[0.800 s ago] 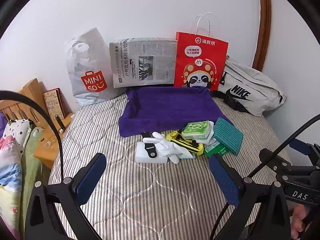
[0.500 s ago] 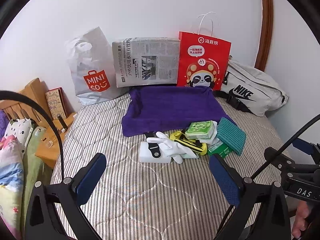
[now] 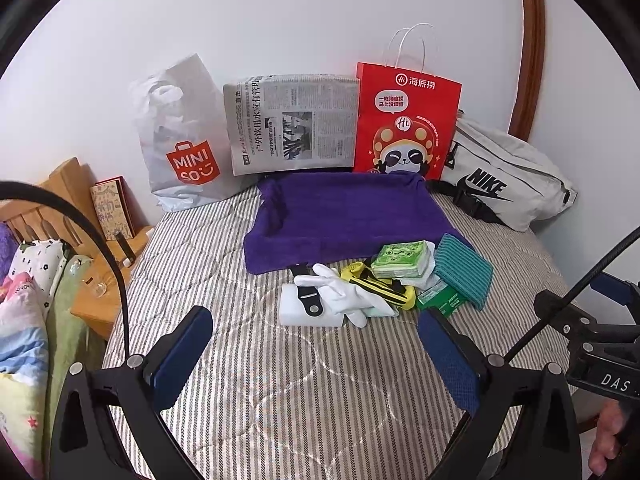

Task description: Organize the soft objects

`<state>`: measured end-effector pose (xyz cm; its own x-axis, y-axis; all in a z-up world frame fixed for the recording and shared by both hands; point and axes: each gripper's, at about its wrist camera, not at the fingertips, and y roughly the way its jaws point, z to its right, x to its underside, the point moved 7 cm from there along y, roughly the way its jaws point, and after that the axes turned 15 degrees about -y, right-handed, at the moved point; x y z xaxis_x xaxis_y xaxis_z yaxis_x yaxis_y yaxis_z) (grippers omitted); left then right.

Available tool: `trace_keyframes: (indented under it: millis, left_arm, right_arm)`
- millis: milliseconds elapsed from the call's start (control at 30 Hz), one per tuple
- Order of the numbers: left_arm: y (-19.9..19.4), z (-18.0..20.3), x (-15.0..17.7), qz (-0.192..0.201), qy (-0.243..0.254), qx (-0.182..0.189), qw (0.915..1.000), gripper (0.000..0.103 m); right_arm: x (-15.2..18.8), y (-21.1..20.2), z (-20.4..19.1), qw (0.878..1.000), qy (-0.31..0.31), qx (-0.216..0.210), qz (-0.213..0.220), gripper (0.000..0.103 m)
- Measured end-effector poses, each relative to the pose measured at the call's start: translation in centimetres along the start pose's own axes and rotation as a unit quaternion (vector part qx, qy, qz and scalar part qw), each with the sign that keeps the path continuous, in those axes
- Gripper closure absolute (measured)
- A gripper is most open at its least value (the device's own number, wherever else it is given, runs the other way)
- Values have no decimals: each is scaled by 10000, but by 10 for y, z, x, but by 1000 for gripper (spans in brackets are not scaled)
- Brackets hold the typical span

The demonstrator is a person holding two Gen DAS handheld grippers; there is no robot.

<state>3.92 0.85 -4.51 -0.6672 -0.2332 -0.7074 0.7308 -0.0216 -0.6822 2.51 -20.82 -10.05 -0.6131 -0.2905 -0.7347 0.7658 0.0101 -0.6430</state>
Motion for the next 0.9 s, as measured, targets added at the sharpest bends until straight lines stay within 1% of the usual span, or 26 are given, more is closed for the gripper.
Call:
trace_keyframes:
  millis: [900]
  left_arm:
    - [-5, 2, -2, 16, 39, 25, 10000, 0]
  right_arm:
    - [0, -6, -1, 10000, -28, -4, 39, 0]
